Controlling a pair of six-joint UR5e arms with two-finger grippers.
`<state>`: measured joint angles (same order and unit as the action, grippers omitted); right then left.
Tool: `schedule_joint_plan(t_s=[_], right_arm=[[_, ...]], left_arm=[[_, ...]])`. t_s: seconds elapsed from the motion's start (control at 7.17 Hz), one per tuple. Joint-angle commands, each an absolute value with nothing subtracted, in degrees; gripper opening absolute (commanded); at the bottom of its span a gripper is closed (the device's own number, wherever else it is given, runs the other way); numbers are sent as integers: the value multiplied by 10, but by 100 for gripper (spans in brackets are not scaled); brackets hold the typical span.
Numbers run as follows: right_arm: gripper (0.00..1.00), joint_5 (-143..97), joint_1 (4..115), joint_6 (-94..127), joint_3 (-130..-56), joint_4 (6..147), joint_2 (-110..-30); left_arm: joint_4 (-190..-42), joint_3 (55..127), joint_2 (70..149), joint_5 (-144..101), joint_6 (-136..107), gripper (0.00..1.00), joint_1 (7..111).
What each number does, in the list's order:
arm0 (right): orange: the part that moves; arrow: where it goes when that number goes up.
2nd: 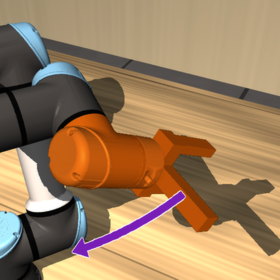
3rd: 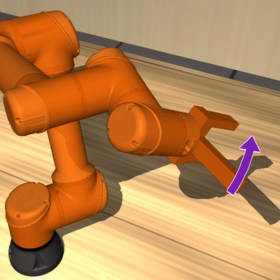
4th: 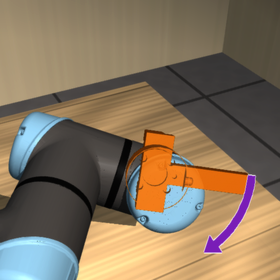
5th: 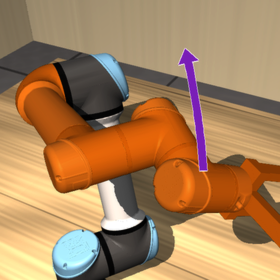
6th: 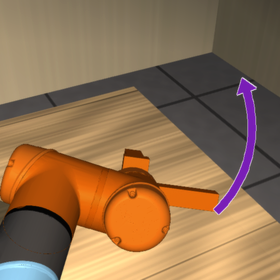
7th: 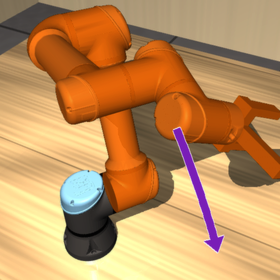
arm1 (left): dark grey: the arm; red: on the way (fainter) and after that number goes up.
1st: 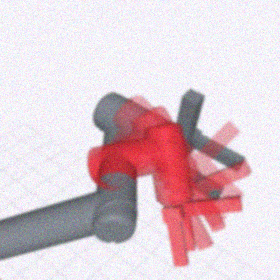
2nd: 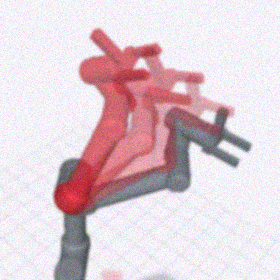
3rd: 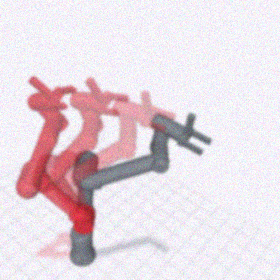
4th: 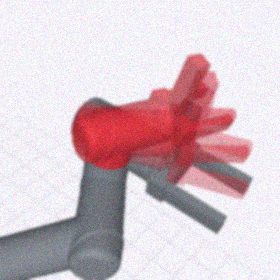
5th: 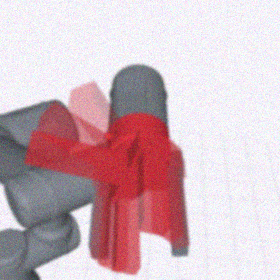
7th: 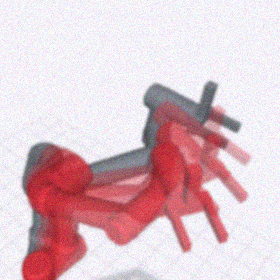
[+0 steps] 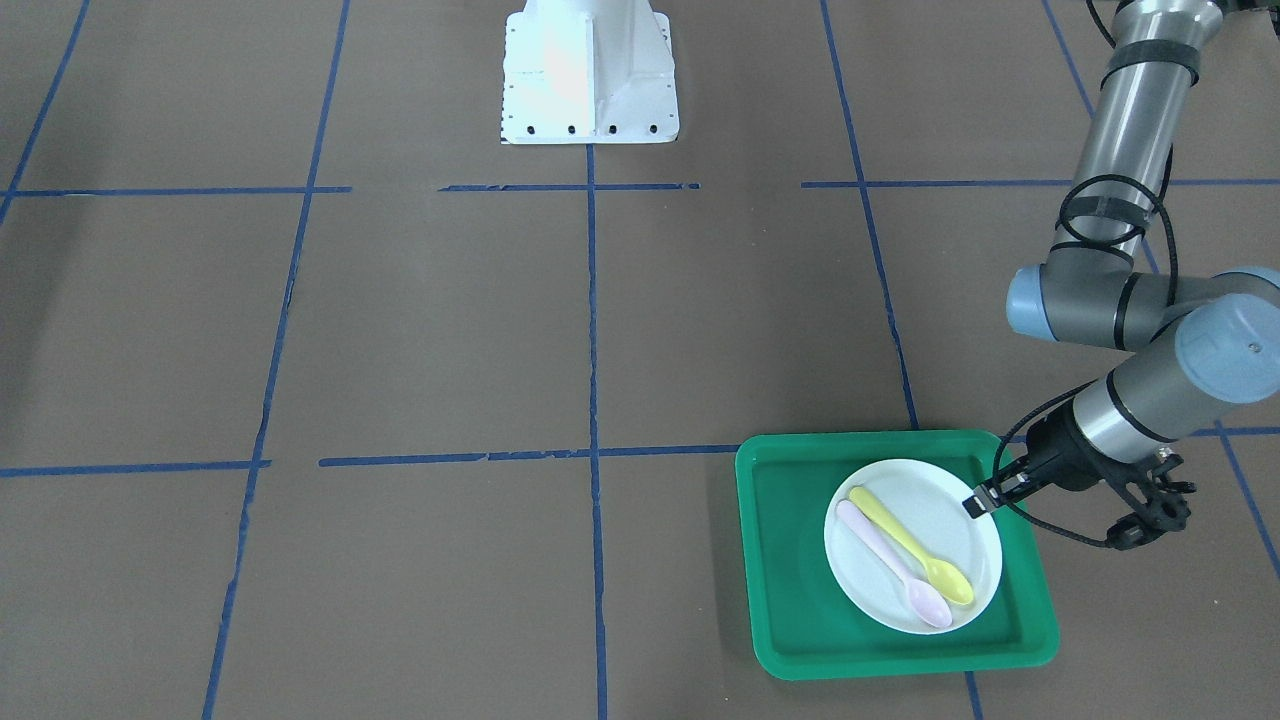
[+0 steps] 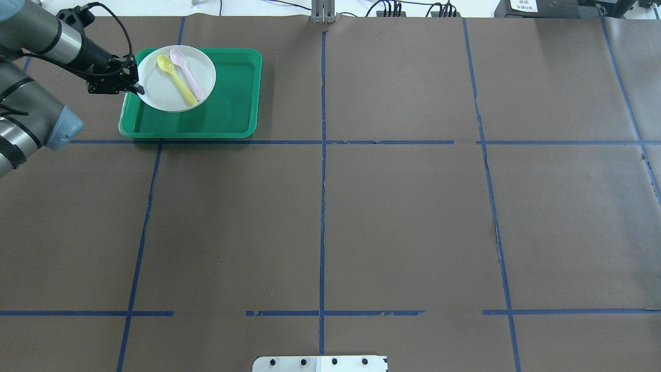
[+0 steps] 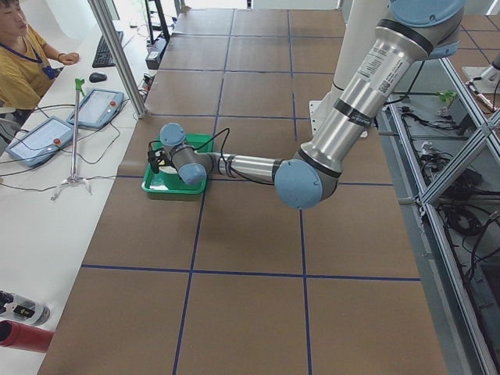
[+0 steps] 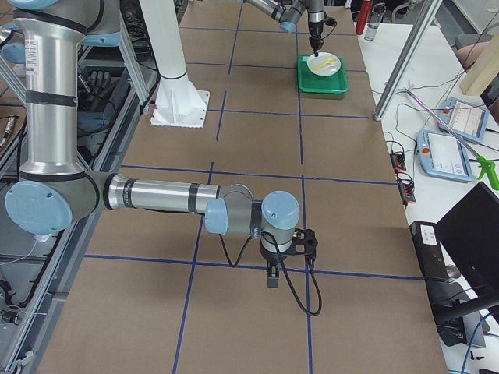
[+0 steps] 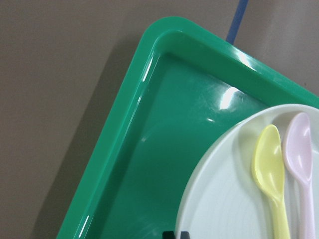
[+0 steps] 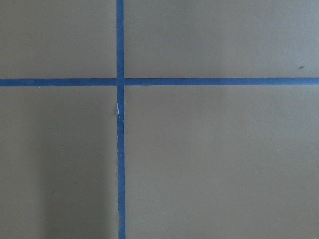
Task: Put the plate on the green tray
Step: 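Lift the plate with the left gripper and carry it onto the green tray, then lower the plate onto the tray and open the left gripper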
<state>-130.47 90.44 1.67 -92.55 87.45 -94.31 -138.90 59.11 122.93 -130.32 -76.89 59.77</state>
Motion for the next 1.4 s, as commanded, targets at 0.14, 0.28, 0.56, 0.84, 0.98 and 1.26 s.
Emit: schedule_joint_plan(t_s=[0.14, 0.28, 0.56, 0.84, 0.98, 1.26], right_arm=[[100, -1305, 904, 17, -925, 875, -943], [100, -1305, 904, 17, -925, 875, -943], [100, -1304, 904, 17, -925, 875, -943], [100, -1305, 904, 17, -925, 875, -943], [100, -1304, 904, 17, -925, 875, -943], [100, -1304, 904, 17, -925, 875, -943]], left_arm=[[-1436, 558, 1237, -1280, -772, 2, 581], [-1442, 560, 1236, -1279, -770, 79, 581], [-1455, 576, 1231, -1280, -772, 90, 585], [-1430, 683, 1160, -1311, -763, 90, 612], [-1395, 709, 1142, -1370, -729, 90, 646], [-1356, 778, 1045, -1390, -520, 90, 695]])
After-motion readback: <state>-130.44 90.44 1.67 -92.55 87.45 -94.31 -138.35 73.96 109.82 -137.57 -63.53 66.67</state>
